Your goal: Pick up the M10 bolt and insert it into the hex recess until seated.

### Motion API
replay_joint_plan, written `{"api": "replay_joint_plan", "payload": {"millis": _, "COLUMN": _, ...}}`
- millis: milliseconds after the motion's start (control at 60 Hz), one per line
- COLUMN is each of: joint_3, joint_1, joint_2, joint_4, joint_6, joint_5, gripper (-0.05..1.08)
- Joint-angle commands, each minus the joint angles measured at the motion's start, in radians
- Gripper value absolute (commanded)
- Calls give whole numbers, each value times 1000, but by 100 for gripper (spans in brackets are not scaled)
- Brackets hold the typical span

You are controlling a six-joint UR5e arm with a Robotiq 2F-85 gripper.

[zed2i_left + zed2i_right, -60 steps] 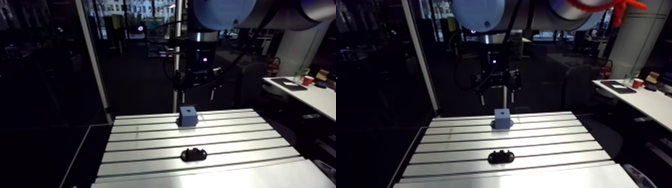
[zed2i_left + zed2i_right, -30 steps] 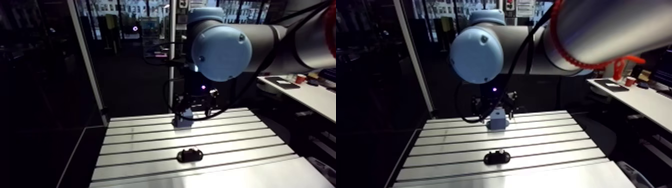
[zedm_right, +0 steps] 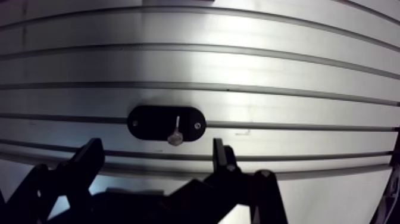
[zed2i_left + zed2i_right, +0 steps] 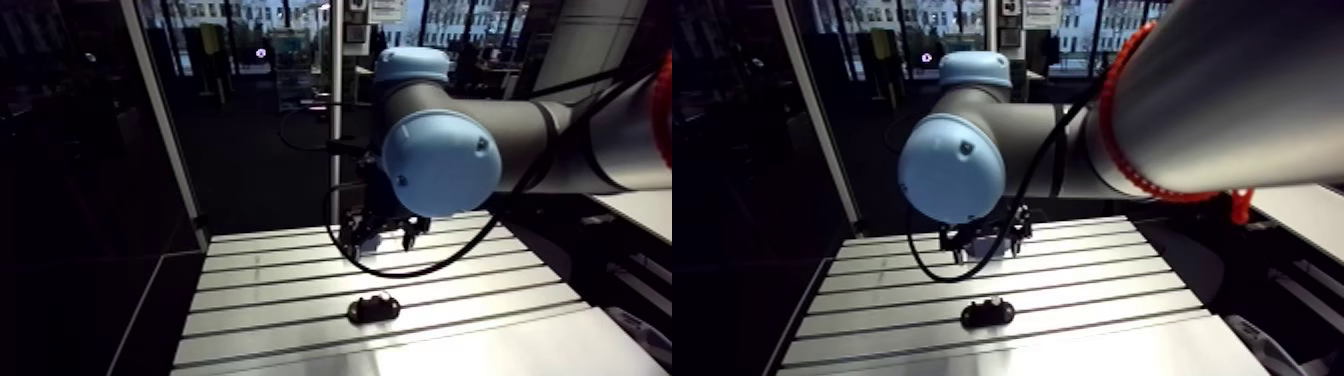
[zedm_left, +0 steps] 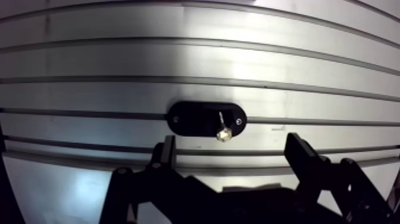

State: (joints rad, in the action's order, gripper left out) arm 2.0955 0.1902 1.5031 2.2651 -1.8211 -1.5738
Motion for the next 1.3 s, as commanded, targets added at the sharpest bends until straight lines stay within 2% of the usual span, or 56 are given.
{"api": "replay_joint_plan", "payload": {"millis": 17, "joint_3": 25, "joint_1": 12, "joint_2": -20, "joint_4": 41, "joint_6": -10, "joint_5": 7, "gripper": 1}}
{"api": "replay_joint_plan", "payload": {"millis": 267, "joint_3": 48, "joint_1": 12, "joint_2": -44, "joint_4": 54, "joint_6": -14, "joint_5": 6, "gripper": 1}}
{"api": "replay_joint_plan", "payload": {"millis": 417, "joint_3": 68, "joint_1": 19, "joint_2": -60, "joint_4": 98, "joint_6": -29, "joint_5": 5, "gripper": 2}}
{"api": "replay_joint_plan", "payload": {"millis": 583, "joint_3": 91, "joint_1": 33, "joint_2": -67, "joint_4": 128, "joint_6": -33, "joint_5": 5, "gripper": 12}}
{"api": "replay_joint_plan", "payload": {"millis": 1050, "joint_3": 108, "joint_1": 34, "joint_2": -67, "joint_4": 136, "joint_6": -29, "joint_5": 7, "gripper": 31}}
{"api": "replay_joint_plan", "payload": {"millis": 1300, "joint_3": 113, "joint_1": 34, "joint_2": -67, "joint_4": 136, "joint_6": -30, "joint_5": 7, "gripper": 35}}
